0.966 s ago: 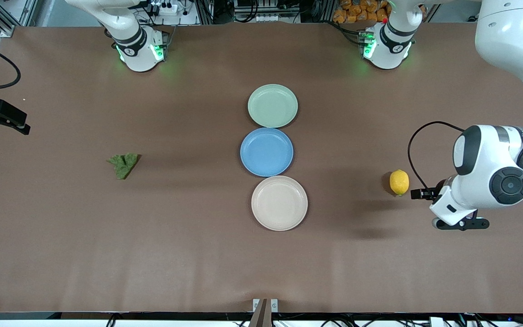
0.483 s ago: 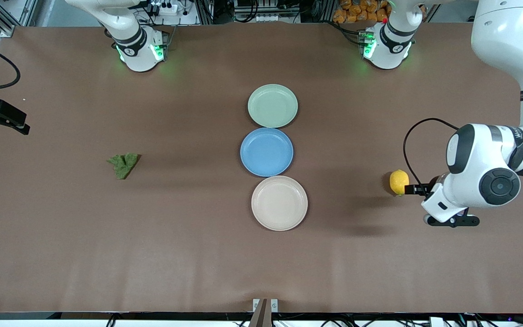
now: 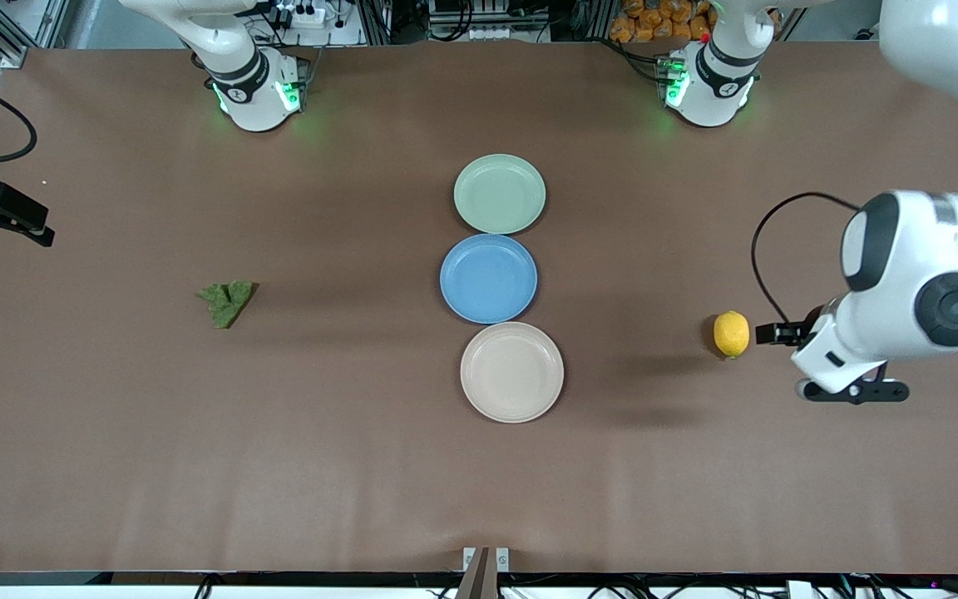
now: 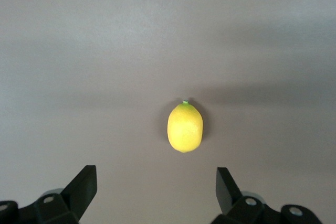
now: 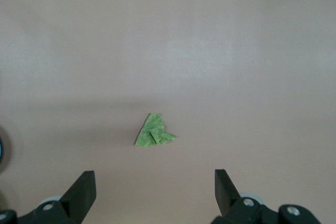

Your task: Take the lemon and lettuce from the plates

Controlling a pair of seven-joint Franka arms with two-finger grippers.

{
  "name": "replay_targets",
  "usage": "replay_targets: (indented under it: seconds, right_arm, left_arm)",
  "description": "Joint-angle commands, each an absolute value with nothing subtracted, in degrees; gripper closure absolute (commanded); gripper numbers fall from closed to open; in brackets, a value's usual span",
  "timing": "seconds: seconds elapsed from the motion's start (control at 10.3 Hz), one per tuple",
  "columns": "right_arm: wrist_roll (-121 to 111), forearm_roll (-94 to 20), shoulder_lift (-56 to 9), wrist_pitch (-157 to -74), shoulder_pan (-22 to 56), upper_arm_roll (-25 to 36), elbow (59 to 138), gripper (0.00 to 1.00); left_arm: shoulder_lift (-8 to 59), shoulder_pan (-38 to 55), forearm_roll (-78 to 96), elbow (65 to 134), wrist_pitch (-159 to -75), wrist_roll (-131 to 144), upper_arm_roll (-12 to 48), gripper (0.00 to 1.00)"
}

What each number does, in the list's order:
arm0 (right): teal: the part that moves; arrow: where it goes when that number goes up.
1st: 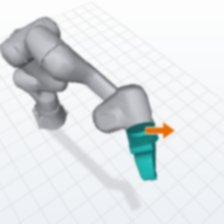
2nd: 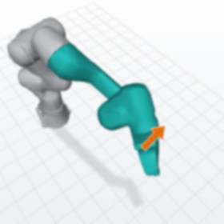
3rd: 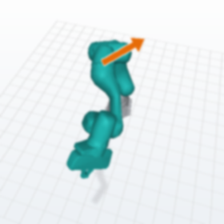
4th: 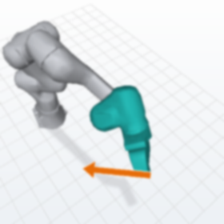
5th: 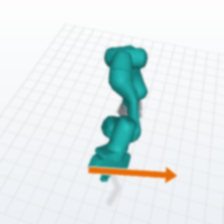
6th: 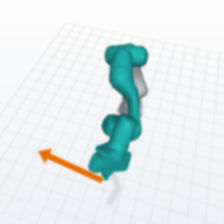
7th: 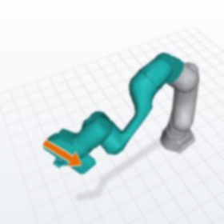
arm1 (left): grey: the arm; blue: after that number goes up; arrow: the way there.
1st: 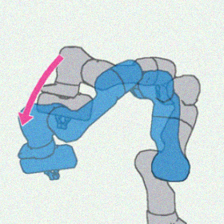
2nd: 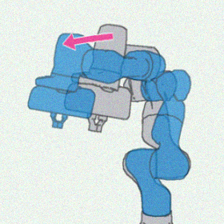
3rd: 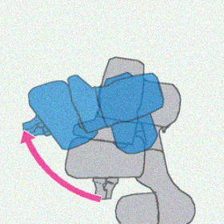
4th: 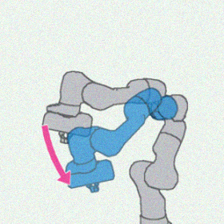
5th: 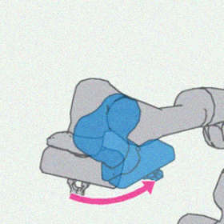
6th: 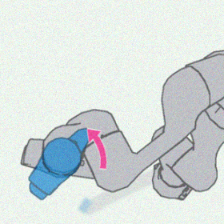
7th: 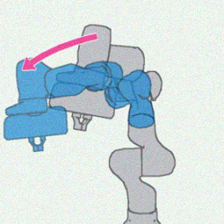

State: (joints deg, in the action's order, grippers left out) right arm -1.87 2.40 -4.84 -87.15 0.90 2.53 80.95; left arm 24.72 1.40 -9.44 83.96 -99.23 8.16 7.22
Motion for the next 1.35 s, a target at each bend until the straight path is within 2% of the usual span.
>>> replay_targets:
  seconds: [0.0, 0.68, 1.26]
  right_arm:
    - [-2.02, 1.49, -4.04, -86.75, 1.14, 2.99, 81.3, 0.0]
    - [-2.02, 1.49, -4.04, -86.66, 1.14, 3.08, 81.3, 0.0]
    - [-2.02, 1.49, -4.04, -86.57, 1.14, 3.08, 81.3, 0.0]
  left_arm:
    - [18.05, 1.23, -9.41, 85.08, -98.0, 7.47, 9.04, 0.0]
    - [2.92, -0.95, -1.16, 85.52, -87.01, 5.81, 8.53, 0.0]
    - [1.58, -2.37, 1.49, 85.69, -85.44, 4.83, 8.52, 0.0]
